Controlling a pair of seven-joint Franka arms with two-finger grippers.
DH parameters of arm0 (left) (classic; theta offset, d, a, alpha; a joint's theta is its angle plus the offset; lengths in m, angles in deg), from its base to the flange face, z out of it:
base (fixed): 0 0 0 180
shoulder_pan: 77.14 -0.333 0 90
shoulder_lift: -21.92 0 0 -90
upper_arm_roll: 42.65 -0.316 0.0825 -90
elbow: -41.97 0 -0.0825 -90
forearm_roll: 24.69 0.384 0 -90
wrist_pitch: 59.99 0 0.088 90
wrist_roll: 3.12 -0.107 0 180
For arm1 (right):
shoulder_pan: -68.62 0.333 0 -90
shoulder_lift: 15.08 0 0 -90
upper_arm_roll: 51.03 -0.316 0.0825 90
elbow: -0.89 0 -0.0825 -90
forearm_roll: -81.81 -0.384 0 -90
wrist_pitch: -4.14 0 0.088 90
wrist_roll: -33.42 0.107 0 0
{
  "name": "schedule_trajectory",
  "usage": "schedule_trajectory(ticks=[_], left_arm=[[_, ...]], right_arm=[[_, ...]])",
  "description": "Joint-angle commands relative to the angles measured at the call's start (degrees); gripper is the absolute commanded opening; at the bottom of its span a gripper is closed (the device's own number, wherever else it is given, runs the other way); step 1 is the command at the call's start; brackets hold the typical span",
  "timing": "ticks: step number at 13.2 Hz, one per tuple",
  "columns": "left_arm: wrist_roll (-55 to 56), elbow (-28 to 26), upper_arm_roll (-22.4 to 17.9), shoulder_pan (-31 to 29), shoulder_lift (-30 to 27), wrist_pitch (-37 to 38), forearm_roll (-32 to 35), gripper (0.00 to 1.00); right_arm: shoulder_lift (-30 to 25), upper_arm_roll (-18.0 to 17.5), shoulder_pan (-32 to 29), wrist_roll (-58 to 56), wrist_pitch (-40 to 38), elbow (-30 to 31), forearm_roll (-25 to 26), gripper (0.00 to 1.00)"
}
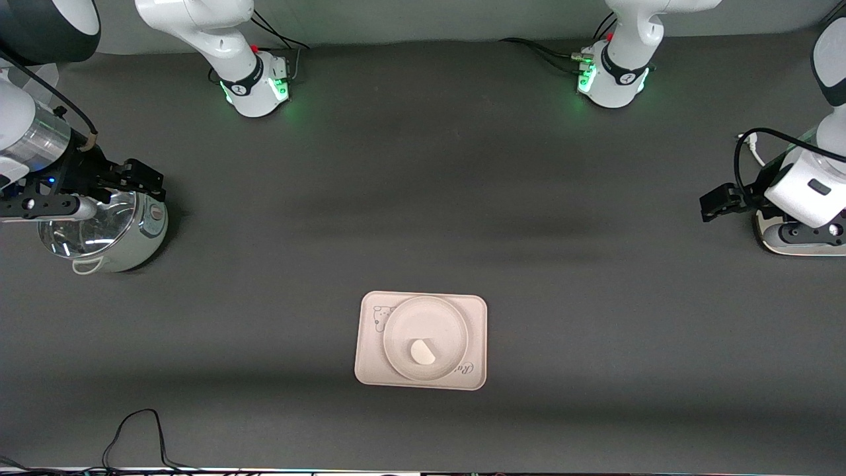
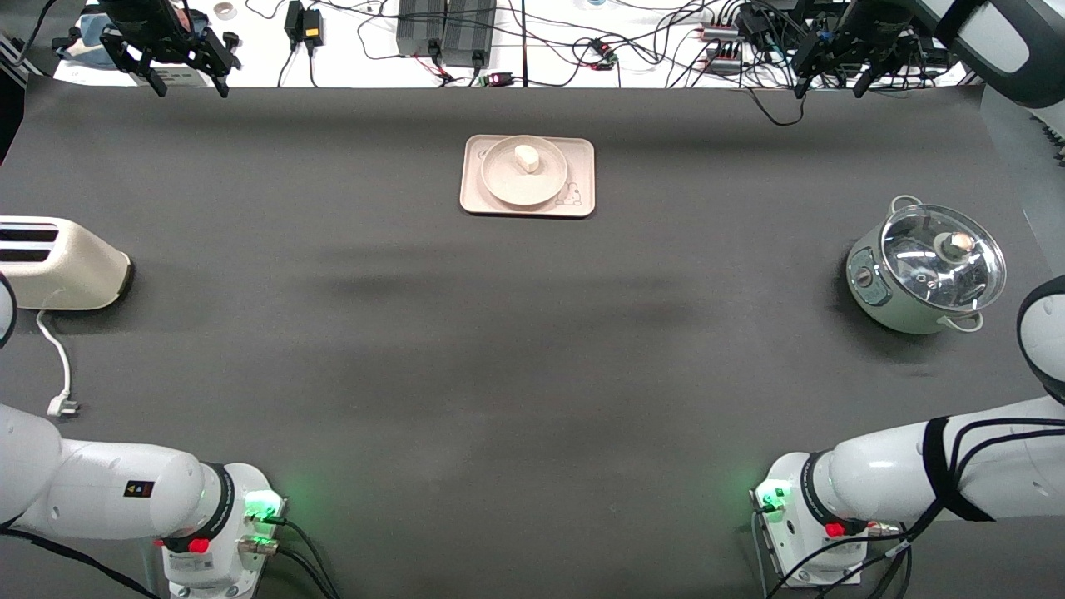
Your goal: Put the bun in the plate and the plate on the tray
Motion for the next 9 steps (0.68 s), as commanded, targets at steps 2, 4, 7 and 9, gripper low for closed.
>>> schedule_trajectory(ticks=[2, 4, 7, 9], left_arm=[[-0.07, 1.2, -0.23, 0.37, -0.02, 0.57, -0.58, 1.0], [-0.07, 1.72, -0.32, 0.37, -0.02, 0.57, -0.58, 1.0], [-0.15, 2.26, -0.23, 0.37, 0.06, 0.48, -0.58, 1.0], [-0.24, 2.34, -0.32, 0.28, 0.15, 0.48, -0.58, 1.0]], right_arm=[[-1.19, 2.23, -0.62, -1.17, -0.03, 0.8, -3.5, 1.0], [-1.19, 4.52, -0.54, -1.26, -0.03, 0.8, -6.07, 1.0], [-1.46, 4.35, -0.36, -1.18, -0.03, 0.54, -6.16, 1.0], [-1.37, 4.18, -0.36, -1.18, 0.06, 0.54, -6.16, 1.0]])
